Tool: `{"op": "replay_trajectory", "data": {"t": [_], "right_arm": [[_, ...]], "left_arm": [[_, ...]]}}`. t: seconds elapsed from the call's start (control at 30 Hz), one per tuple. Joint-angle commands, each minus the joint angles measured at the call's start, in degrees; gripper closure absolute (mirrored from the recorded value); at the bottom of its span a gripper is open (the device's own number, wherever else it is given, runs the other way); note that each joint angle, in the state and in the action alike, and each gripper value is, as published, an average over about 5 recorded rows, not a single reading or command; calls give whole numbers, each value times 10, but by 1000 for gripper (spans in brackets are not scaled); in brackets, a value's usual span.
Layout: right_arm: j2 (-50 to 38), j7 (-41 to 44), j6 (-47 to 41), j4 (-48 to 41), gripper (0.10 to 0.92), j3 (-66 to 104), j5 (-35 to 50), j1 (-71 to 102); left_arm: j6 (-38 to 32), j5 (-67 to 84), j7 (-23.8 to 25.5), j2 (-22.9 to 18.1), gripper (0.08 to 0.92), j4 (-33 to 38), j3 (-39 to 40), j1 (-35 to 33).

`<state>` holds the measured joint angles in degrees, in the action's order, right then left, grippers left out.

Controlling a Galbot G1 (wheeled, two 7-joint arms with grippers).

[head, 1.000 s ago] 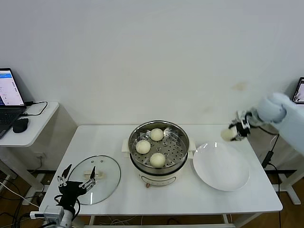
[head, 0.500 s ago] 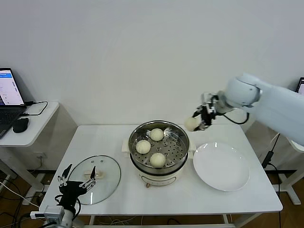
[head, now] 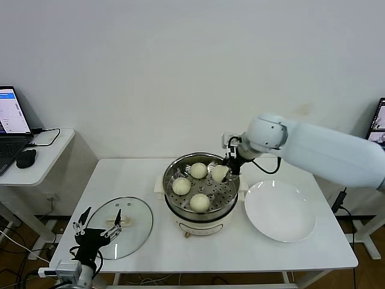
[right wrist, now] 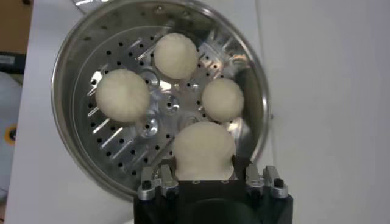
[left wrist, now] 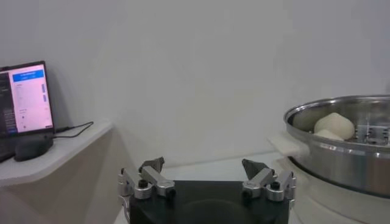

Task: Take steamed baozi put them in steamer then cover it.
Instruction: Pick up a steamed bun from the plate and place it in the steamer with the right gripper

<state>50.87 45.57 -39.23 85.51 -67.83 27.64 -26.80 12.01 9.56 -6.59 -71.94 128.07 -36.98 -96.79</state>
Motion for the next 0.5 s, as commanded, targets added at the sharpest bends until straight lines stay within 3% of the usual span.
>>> {"op": "replay_trajectory", "data": {"t": [0.03,0.5], "right_arm": [[31,-22,-24,-36,432,6,0,65],[39,-39,-23,-47,433,32,-26,82]], "left_arm": [[0,-2,0,-1,177,1,0,-1],[-1,-1,1,-1,177,3,-1,-1]]}}
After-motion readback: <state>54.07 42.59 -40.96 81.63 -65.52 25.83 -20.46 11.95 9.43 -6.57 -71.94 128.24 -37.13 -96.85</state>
